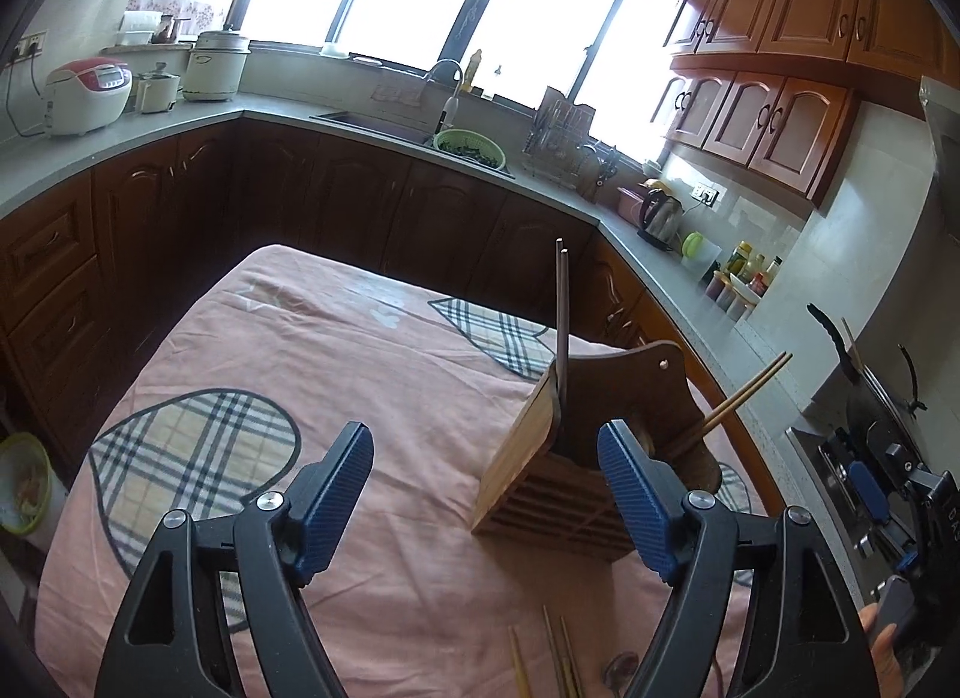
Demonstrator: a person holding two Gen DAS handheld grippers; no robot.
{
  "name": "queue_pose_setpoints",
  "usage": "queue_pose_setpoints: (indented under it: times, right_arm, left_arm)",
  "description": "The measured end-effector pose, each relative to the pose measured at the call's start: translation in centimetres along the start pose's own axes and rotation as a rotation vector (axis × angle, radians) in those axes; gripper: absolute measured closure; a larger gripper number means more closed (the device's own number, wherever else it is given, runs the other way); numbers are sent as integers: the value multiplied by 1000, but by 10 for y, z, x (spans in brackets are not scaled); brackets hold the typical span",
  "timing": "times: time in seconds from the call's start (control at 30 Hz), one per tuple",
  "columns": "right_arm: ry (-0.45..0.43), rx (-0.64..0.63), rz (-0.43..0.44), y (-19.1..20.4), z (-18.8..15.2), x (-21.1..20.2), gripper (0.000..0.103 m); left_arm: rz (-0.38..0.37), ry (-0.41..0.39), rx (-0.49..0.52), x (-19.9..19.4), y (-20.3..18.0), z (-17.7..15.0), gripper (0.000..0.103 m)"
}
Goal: Organize utensils
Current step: 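Move both open tools back toward the spoon and remaining chopsticks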
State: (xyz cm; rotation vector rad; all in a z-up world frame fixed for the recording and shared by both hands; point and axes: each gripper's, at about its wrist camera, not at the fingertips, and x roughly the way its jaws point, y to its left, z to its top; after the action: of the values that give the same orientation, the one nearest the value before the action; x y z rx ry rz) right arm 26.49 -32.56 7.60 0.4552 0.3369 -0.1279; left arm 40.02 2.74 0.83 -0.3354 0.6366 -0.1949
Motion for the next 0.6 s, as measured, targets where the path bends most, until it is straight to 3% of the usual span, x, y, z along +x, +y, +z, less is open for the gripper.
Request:
queue_pose_setpoints:
  times: [0.33, 0.6]
  right_arm:
    - [89, -21, 4, -1, -36, -42, 19]
    - [151, -40, -3, 1, -65, -63, 19]
  left_arm:
    - [28, 82, -29, -62, 19, -36, 26]
    - [33, 142, -19, -87, 21, -52, 26]
